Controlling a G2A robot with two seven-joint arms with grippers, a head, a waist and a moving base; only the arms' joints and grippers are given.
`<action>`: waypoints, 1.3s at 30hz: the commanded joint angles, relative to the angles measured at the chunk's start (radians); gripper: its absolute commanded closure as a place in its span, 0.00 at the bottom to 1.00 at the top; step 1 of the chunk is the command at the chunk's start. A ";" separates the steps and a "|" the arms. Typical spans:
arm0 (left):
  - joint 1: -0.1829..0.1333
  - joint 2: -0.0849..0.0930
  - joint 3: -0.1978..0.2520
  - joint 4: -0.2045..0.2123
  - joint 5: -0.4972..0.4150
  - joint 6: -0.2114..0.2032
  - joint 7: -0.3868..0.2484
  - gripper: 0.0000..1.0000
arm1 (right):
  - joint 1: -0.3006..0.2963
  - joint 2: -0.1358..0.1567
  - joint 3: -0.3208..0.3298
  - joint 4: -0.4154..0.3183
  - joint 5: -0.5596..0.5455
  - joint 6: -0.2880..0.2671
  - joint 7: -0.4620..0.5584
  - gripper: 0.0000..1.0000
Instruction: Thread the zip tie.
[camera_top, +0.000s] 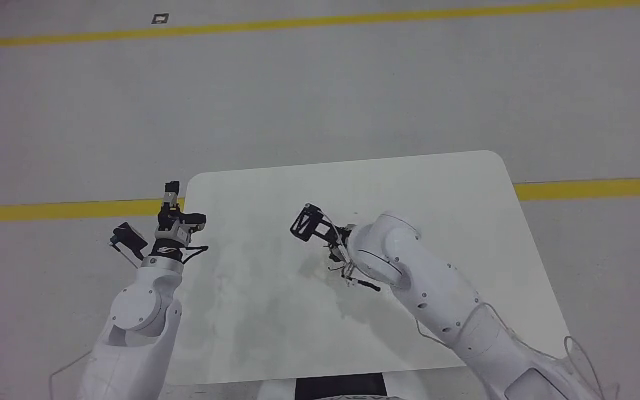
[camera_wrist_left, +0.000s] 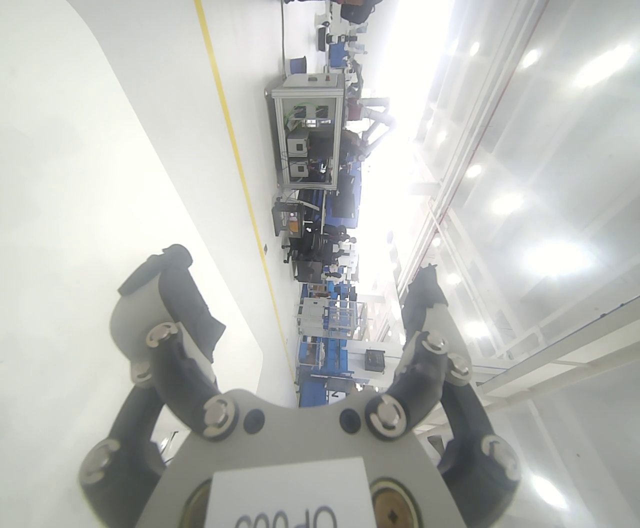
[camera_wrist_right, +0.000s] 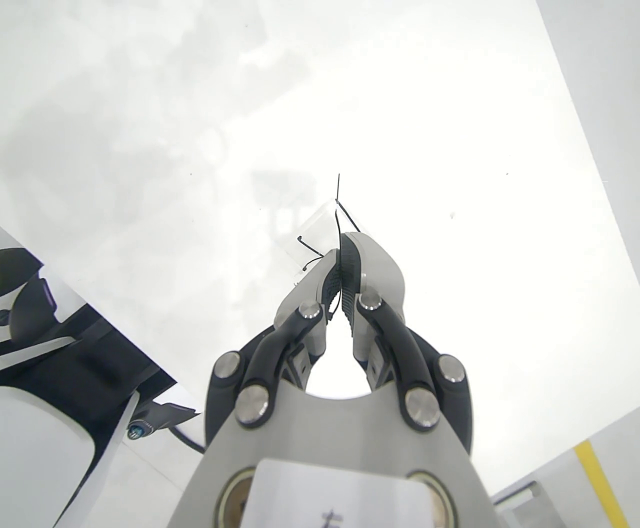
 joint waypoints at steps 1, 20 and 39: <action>0.000 0.000 0.000 0.000 0.000 0.000 0.000 0.00 | 0.000 0.000 0.000 0.002 0.001 0.001 -0.001 1.00; -0.044 0.014 -0.037 0.037 0.069 0.047 -0.203 0.00 | 0.227 0.030 -0.280 -0.021 -0.299 -0.100 -0.106 1.00; -0.149 0.043 -0.116 0.176 0.034 0.130 -0.543 0.00 | 0.579 0.024 -0.616 0.106 -0.299 -0.100 -0.319 1.00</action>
